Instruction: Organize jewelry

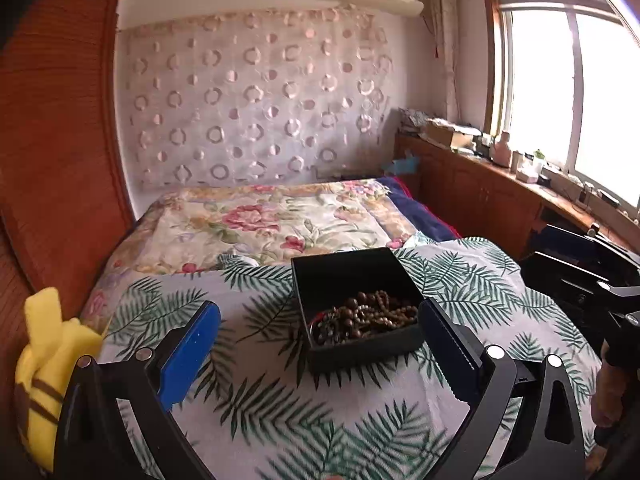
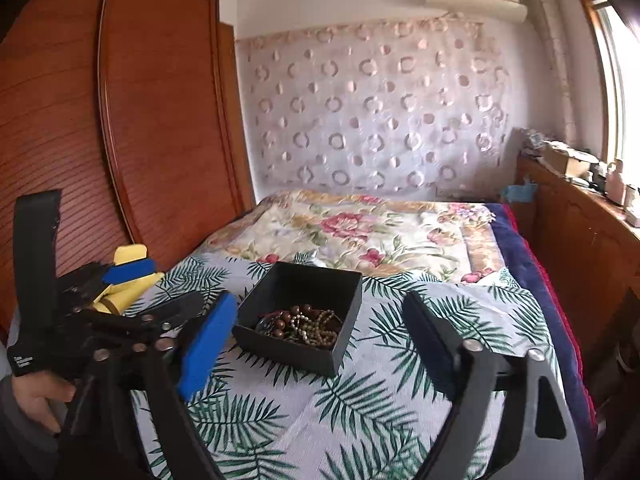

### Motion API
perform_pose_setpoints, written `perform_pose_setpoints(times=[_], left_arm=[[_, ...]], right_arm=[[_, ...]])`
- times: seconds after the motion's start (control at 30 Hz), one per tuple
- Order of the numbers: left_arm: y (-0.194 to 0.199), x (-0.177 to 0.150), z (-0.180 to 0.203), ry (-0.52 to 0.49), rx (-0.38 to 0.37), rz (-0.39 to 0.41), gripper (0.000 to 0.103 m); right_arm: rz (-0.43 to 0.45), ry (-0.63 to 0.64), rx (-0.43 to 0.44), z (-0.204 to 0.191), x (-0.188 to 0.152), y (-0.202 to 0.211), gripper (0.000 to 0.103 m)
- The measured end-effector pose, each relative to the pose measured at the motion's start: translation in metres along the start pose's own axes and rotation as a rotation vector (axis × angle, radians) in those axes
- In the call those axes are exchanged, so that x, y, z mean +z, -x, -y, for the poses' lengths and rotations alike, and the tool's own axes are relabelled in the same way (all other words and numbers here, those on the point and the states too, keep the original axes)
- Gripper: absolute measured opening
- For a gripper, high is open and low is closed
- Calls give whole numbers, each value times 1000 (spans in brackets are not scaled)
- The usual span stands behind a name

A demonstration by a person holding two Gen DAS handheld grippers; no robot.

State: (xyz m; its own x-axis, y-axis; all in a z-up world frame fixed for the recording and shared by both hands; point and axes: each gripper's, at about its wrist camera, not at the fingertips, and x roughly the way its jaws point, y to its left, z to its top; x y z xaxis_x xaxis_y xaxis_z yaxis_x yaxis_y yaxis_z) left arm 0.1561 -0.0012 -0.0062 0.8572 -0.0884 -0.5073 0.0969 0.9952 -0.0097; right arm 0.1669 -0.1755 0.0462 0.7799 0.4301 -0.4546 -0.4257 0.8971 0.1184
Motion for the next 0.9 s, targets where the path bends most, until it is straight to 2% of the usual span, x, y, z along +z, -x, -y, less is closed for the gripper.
perform_pose_setpoints(times=[0.13,0.53,0.9], left_arm=[[25,-13,2,2,33,11,95],[64,-50,-10,33,97,3,95],[75,-50,-12,26,104,26,95]], right_arm=[[44,-24,-38,-2,-13,26,101],[40,-95,-110,3,-53,51,101],[44,-96,-145,6,-63,53,101]])
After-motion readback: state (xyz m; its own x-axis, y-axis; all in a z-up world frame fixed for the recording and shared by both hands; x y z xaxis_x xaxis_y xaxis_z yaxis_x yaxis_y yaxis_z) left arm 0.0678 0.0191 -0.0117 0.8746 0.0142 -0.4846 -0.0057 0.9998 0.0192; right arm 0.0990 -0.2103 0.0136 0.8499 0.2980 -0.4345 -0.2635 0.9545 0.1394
